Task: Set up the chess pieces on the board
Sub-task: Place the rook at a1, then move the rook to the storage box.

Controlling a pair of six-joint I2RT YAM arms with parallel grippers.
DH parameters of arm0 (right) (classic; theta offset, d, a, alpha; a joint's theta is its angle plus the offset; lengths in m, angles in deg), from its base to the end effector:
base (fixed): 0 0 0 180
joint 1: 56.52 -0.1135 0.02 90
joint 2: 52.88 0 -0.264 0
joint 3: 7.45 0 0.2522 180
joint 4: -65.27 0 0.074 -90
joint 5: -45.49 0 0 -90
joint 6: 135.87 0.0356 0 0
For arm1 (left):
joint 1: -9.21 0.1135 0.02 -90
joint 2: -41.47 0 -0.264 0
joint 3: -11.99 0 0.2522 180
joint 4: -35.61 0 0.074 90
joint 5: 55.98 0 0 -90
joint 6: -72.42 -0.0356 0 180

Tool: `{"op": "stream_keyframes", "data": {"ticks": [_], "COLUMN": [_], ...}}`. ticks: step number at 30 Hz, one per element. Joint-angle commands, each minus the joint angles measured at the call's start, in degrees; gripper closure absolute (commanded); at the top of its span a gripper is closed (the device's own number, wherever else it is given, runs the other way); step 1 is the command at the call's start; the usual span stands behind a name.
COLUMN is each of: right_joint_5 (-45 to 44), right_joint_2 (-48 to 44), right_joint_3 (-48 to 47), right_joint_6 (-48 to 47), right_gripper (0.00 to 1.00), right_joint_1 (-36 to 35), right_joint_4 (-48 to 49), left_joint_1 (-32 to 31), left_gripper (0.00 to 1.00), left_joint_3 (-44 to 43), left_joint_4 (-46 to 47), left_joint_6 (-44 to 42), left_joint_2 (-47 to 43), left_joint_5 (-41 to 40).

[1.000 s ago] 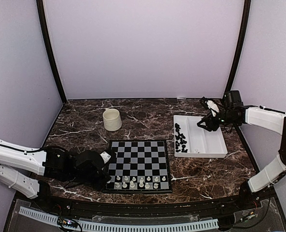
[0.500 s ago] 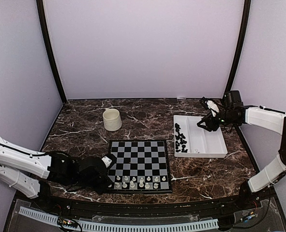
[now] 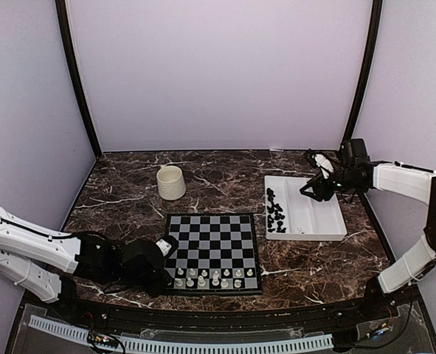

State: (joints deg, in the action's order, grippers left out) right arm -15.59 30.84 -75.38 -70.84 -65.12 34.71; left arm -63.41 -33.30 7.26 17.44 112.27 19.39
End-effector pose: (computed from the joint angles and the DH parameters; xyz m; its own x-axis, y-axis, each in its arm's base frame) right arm 0.3004 0.0628 0.2312 -0.4540 -0.4424 -0.7734 -0.7199 0.6936 0.0258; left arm 0.0757 -0.2118 0.1666 -0.7019 0.3837 -0.6000 0.5813 0.7954 -0.1714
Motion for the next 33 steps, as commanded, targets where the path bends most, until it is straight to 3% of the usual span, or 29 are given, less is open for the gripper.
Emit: {"op": "stream_keyframes", "data": {"ticks": [1,9,17,24,26,27,29,33], "right_joint_5": [1.13,1.50,3.40,0.23,-0.01,-0.16,-1.15,-6.26], "right_joint_2": [0.14,0.30,1.27,7.25,9.82,11.66,14.68,18.83], "right_joint_3": [0.29,0.14,-3.17,-10.58,-12.92,-14.27,-17.04,-20.70], "right_joint_6": [-0.43,-0.65,-1.28,-9.53,-12.22,-13.49,-16.90,-20.91], "right_gripper": [0.50,0.50,0.50,0.53,0.55,0.56,0.58,0.59], "right_joint_1": [0.26,0.25,0.25,0.25,0.06,-0.09,-0.70,-1.72], "right_joint_4": [0.54,0.24,-4.86,-17.89,-21.92,-24.13,-28.99,-35.20], "left_joint_1": [-0.32,-0.31,-0.33,-0.26,0.21,1.23,4.75,14.83], "left_gripper": [0.82,0.78,0.63,0.35,0.22,0.15,0.10,0.13], "left_joint_3": [0.43,-0.25,-6.17,-15.45,-17.60,-18.21,-20.69,-27.23], "left_joint_4": [-0.43,-1.74,-8.30,-8.50,-5.60,-3.14,0.24,3.56], "left_joint_6": [0.43,0.56,-2.18,-14.32,-17.90,-19.89,-21.30,-19.37], "left_joint_2": [0.21,-0.46,-8.86,-11.59,-9.70,-7.96,-4.70,3.33], "left_joint_5": [-0.04,-0.15,-2.84,-8.09,-11.43,-12.76,-10.71,1.73]}}
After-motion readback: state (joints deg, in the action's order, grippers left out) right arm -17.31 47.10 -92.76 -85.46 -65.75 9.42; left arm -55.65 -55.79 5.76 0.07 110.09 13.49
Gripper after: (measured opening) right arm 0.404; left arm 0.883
